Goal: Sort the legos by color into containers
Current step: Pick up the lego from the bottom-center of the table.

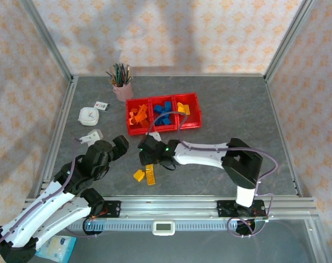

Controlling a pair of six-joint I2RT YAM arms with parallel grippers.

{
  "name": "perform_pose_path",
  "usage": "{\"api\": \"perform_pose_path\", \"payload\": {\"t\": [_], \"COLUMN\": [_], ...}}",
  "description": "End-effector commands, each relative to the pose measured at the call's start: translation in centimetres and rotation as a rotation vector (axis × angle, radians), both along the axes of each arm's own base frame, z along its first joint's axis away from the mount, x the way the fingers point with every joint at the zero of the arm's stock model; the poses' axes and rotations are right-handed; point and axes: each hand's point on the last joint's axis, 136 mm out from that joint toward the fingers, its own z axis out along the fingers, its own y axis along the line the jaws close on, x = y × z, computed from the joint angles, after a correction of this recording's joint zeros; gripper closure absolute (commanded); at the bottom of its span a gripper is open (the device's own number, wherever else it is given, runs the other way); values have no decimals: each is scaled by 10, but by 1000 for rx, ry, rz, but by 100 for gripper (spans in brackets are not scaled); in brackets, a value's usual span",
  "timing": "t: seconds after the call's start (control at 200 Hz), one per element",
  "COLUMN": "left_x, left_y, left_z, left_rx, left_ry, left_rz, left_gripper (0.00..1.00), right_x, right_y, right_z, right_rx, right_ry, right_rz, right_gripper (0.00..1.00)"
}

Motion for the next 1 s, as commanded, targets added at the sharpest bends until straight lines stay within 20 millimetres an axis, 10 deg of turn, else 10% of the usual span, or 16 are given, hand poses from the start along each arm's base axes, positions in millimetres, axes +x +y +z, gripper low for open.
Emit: {"api": "perform_pose_path", "payload": {"t": [0.0,0.611,0.991], "left_x": [-7,-8,-3], "left_y": [13,10,3], "left_z": [-12,-11,-9], "left_rx": [29,14,14], "left_ry": [37,23,21], "left_rz": [44,26,5], "left_gripper": [1,1,1], "right_x": [4,1,10], "right_y": [5,8,14], "right_z": [-2,-46,-5], "right_rx": [-7,-99,5], "right_ry": [-8,17,-47], "right_rz": [-109,-151,-145], "right_gripper": [24,47,63]}}
